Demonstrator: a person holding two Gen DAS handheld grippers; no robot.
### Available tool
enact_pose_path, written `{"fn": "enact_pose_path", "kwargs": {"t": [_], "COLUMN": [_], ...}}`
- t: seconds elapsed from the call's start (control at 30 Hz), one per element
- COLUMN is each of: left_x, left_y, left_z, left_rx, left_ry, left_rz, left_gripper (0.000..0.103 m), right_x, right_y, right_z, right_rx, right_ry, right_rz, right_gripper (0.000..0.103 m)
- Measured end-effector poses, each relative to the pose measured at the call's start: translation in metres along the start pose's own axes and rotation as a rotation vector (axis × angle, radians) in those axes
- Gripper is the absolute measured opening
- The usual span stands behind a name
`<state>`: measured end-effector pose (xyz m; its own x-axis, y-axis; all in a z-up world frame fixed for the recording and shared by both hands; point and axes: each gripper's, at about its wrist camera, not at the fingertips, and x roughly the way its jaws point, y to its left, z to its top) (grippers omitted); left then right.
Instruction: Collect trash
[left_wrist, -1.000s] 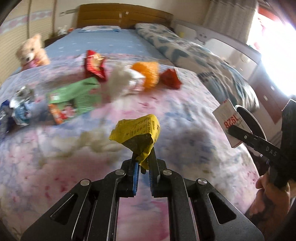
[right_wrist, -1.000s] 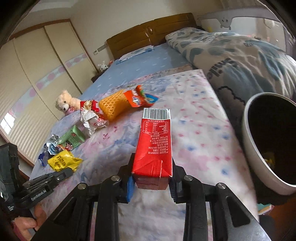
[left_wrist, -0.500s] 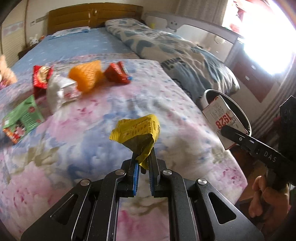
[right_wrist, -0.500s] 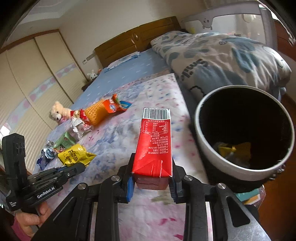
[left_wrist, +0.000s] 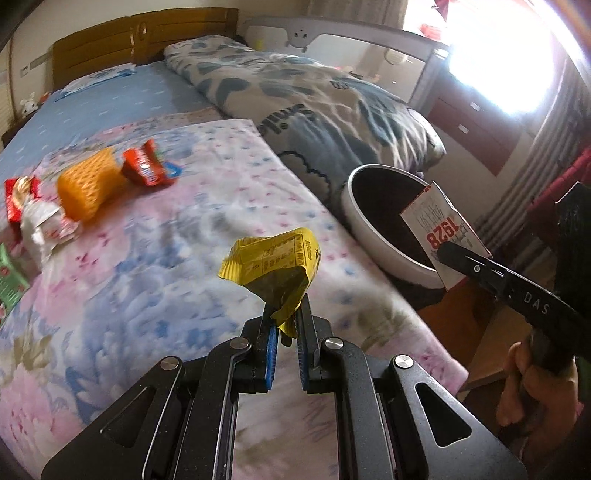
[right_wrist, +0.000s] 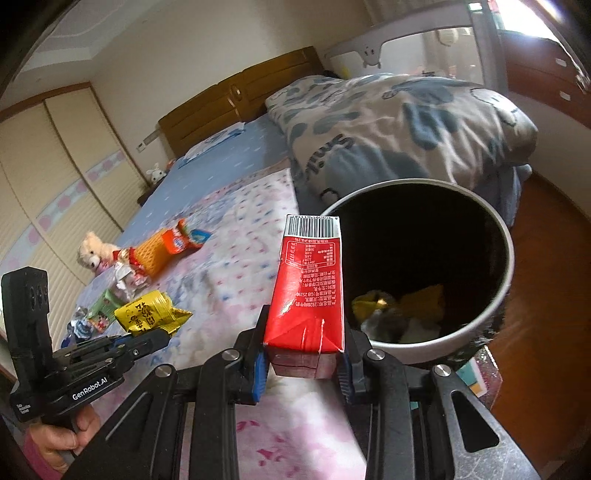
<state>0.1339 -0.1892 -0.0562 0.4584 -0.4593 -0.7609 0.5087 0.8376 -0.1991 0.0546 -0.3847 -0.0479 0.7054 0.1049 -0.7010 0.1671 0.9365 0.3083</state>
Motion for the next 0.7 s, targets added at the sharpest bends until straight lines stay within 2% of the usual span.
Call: {"fn": "enact_pose_path", "kwargs": {"t": [0.7], "left_x": [0.032], "left_y": [-0.07], "left_z": [0.038], "left_rx": [0.129], "left_ry": [0.018], "left_rz": [-0.066], "left_gripper": [0.008], "right_x": [-0.01], "right_y": [-0.054], "right_z": [0.017], "right_rx": [0.061], "right_ry": [-0.021], "right_rz": [-0.06], "right_gripper": [0.03]}}
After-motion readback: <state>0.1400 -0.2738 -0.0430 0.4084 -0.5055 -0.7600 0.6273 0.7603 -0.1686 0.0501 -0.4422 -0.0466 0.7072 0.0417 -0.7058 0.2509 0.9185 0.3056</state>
